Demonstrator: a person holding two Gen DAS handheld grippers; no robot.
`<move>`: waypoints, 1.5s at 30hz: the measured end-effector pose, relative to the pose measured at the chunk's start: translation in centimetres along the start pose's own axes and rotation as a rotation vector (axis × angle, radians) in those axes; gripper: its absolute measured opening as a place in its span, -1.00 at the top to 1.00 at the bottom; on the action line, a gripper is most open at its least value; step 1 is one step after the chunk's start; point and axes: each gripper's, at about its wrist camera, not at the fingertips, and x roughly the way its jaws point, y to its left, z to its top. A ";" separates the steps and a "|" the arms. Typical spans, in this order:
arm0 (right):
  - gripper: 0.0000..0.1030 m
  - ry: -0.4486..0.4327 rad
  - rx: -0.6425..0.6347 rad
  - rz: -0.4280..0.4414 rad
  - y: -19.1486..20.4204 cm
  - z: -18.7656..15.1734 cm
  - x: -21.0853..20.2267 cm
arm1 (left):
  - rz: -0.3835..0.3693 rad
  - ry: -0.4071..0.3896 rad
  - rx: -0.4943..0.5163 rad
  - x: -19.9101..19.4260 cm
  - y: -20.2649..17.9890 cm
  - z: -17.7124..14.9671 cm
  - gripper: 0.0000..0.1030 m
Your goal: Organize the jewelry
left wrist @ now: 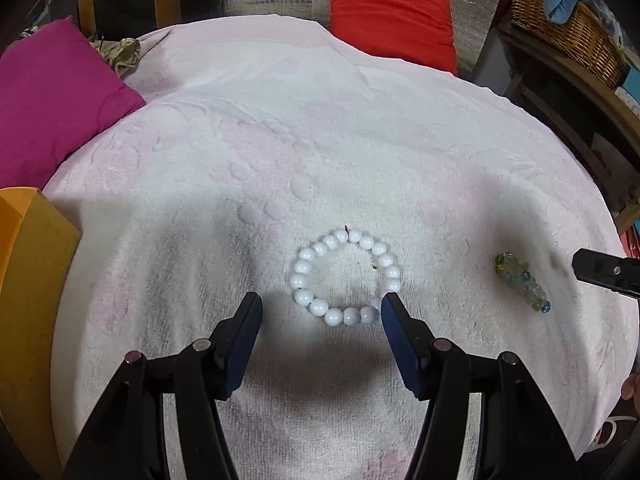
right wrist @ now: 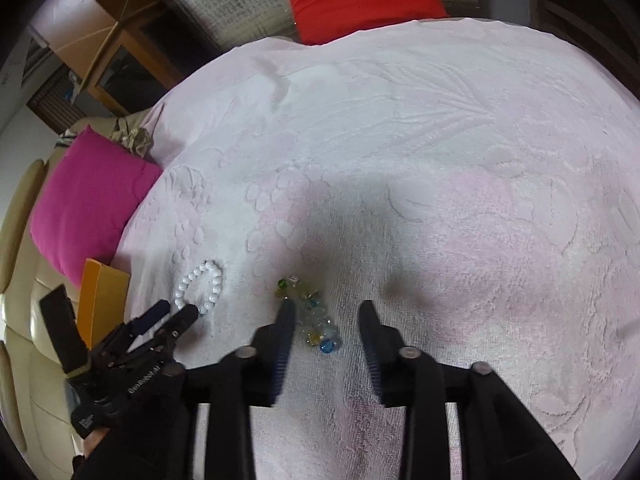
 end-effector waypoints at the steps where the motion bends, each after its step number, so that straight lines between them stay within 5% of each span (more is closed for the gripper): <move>1: 0.03 -0.005 0.003 0.000 -0.2 0.0 -0.2 | -0.002 -0.002 0.001 -0.1 -0.1 -0.1 -0.22; 7: 0.03 -0.006 0.030 0.007 -0.9 -0.5 -0.7 | -0.018 0.000 0.029 0.1 -0.9 -0.4 -0.19; 9: 0.03 -0.008 0.039 0.007 -1.0 -0.8 -0.8 | -0.006 0.003 0.055 0.1 -1.2 -0.6 0.15; 13: 0.03 -0.016 0.037 0.013 -0.7 -1.5 -1.1 | -0.025 0.015 0.077 -0.3 -1.1 -1.0 0.35; 24: 0.03 -0.002 0.036 0.055 0.0 -2.0 -0.6 | -0.207 0.086 0.126 -3.3 0.2 -3.4 0.34; 29: 0.03 0.007 0.035 0.066 0.3 -1.7 0.1 | -0.204 0.063 0.086 -3.9 1.4 -3.1 -0.10; 43: 0.05 0.035 -0.022 -0.007 1.6 -1.9 3.3 | -0.131 0.050 0.069 -1.9 0.1 -1.7 -0.10; 45: 0.25 0.033 -0.050 -0.040 1.8 -2.1 3.7 | -0.129 0.048 0.079 -1.7 0.0 -1.7 0.13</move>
